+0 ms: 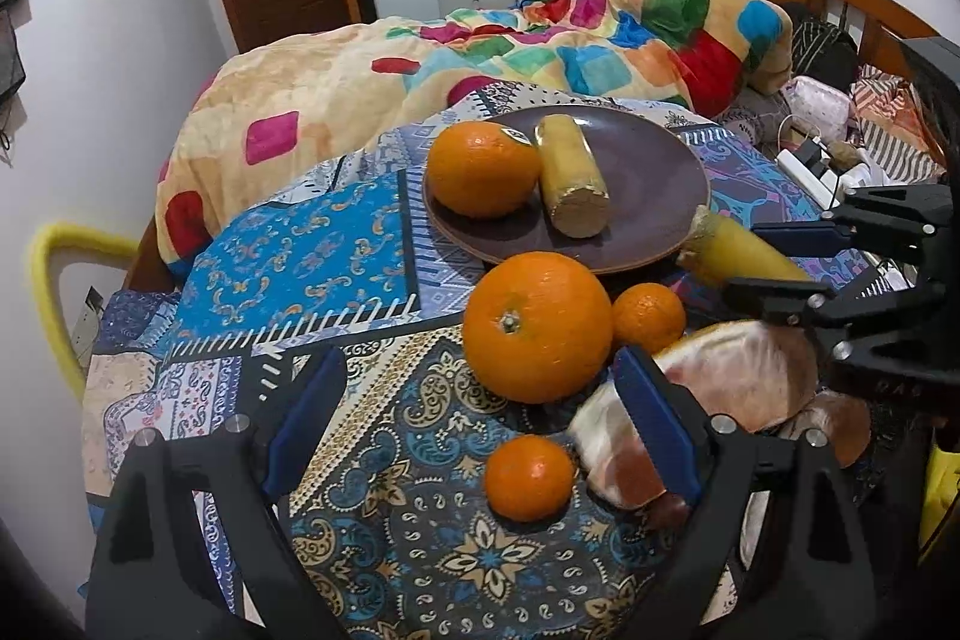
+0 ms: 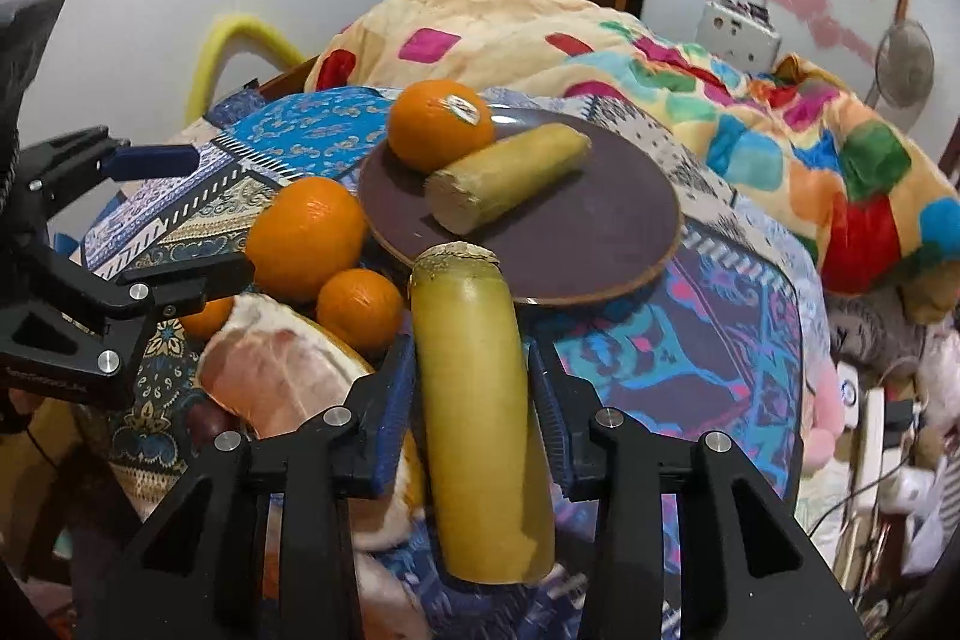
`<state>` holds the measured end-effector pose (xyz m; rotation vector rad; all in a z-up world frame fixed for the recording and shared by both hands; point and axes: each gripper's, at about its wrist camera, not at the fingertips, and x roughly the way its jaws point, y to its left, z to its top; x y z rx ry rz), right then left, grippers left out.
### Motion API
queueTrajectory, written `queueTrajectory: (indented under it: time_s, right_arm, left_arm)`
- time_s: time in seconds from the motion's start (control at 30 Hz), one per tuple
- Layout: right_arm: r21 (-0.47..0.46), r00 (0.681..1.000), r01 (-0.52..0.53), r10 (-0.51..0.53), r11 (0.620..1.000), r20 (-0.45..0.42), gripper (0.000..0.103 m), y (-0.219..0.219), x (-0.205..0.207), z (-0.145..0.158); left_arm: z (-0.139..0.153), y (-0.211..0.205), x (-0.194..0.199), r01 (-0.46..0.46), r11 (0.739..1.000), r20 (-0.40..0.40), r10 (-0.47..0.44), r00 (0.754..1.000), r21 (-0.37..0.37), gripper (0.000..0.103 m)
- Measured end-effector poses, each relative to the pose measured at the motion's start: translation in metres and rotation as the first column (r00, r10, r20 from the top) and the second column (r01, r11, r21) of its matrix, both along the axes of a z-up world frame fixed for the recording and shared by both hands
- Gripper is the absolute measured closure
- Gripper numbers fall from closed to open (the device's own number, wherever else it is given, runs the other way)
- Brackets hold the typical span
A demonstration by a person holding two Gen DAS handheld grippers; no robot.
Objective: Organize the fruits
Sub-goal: 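Grasp a second large orange with the left gripper while the right grasps the other bamboo shoot, then carry the orange with the left gripper while the right carries the bamboo shoot onto the plate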
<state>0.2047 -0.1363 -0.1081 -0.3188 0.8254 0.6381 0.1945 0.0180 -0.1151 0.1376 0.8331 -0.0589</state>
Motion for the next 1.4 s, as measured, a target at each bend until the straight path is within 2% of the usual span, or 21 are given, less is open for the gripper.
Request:
queueTrajectory:
  time_s: [0.27, 0.67, 0.77, 0.83, 0.87, 1.07, 1.4]
  right_arm:
    - [-0.036, 0.997, 0.065, -0.067, 0.997, -0.041, 0.068, -0.029, 0.008, -0.01]
    - [-0.079, 0.999, 0.033, -0.036, 0.996, -0.039, 0.067, -0.037, 0.001, -0.013]
    - [-0.08, 0.998, 0.035, -0.039, 0.996, -0.043, 0.067, -0.038, 0.001, -0.016]
    - [-0.07, 0.998, 0.038, -0.041, 0.997, -0.041, 0.068, -0.04, 0.002, -0.016]
    - [-0.063, 0.998, 0.04, -0.042, 0.997, -0.042, 0.068, -0.041, 0.003, -0.016]
    - [-0.028, 0.997, 0.063, -0.065, 0.998, -0.039, 0.068, -0.045, 0.004, -0.013]
    - [0.036, 0.995, 0.091, -0.093, 0.995, 0.03, 0.068, -0.051, 0.002, 0.014]
  left_arm:
    - [-0.011, -0.005, 0.012, 0.011, 1.0, -0.017, -0.011, 1.0, -0.021, 0.012]
    - [-0.02, 0.003, 0.03, 0.014, 0.995, -0.052, -0.019, 0.998, -0.101, 0.015]
    - [-0.02, 0.003, 0.032, 0.03, 0.991, -0.056, -0.038, 0.998, -0.129, 0.025]
    - [-0.02, 0.002, 0.033, 0.041, 0.988, -0.058, -0.051, 0.997, -0.151, 0.038]
    - [-0.02, 0.002, 0.033, 0.043, 0.987, -0.059, -0.052, 0.997, -0.155, 0.038]
    - [-0.018, -0.002, 0.03, 0.031, 0.993, -0.044, -0.036, 0.998, -0.114, 0.039]
    - [0.003, 0.007, 0.027, 0.017, 0.993, 0.018, -0.016, 1.0, -0.112, 0.04]
